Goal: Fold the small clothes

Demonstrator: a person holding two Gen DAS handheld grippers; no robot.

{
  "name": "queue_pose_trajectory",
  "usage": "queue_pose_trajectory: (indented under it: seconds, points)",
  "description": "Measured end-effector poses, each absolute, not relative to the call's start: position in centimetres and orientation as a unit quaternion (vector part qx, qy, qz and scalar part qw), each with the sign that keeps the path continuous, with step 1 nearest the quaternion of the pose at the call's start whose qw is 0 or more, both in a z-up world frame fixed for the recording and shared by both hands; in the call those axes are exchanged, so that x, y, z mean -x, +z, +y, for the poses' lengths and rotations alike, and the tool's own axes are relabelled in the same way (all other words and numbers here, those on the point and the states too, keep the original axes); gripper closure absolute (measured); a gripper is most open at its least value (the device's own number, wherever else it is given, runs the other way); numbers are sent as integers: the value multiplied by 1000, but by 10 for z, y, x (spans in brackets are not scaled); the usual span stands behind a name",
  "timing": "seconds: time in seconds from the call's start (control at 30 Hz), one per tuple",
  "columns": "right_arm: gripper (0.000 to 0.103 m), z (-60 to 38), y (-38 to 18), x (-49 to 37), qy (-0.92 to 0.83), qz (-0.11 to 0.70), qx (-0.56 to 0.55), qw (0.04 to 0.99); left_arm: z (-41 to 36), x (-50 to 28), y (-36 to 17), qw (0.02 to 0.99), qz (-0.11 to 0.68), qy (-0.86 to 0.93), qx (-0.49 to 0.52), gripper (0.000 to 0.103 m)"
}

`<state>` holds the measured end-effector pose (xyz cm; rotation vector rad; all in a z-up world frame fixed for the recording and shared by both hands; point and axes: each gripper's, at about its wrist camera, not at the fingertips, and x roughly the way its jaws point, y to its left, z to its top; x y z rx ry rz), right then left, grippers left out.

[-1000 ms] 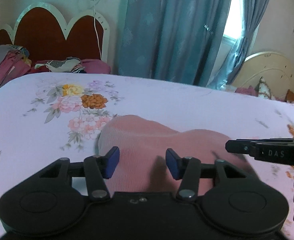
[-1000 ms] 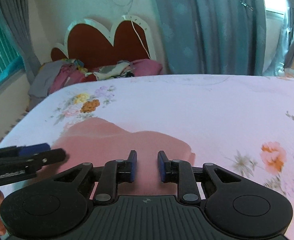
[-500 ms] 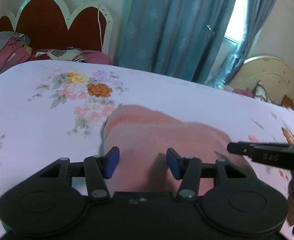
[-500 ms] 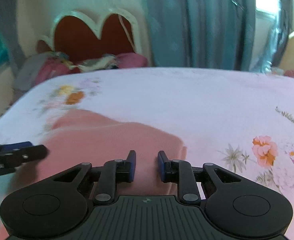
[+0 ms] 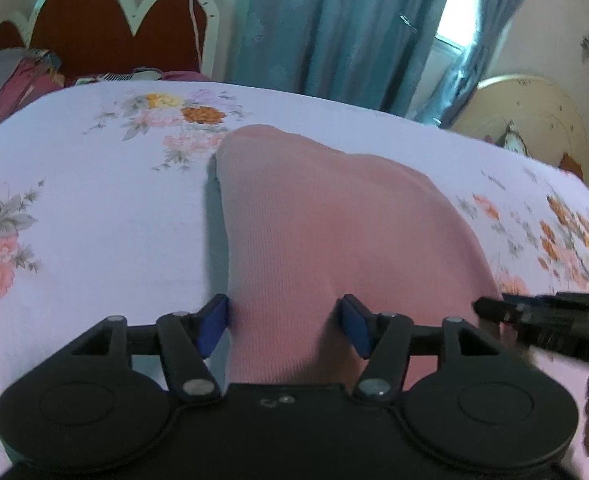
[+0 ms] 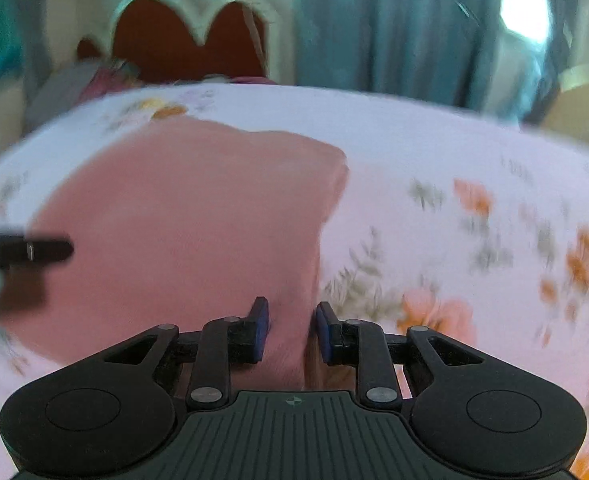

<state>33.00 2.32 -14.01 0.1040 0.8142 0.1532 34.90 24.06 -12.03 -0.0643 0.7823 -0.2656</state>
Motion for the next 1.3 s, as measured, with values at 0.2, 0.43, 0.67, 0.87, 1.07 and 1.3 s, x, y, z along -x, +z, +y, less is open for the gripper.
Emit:
queue_pose_trajectory:
  seconds: [0.2, 0.43, 0.67, 0.87, 1.07, 1.3]
  points:
    - [79, 33, -151, -316, 67, 399, -32, 914, 243, -341, -129, 908, 398, -124, 26, 34]
    - [79, 42, -152, -310, 64, 405, -23, 912, 239, -346, -137, 904, 414, -104, 13, 2]
    - [77, 44, -151, -313, 69, 410, -10, 909, 243, -355, -140, 883, 462, -60, 55, 0]
    - [74, 43, -137, -311, 73, 420, -7, 905, 233, -342, -123, 879, 475, 16, 44, 0]
    - [73, 27, -93, -258, 103, 370, -43, 922, 207, -265, -73, 930, 353, 59, -79, 0]
    - [29, 10, -48, -156, 144, 316, -25, 937, 213, -162, -21, 946, 322, 0, 46, 0]
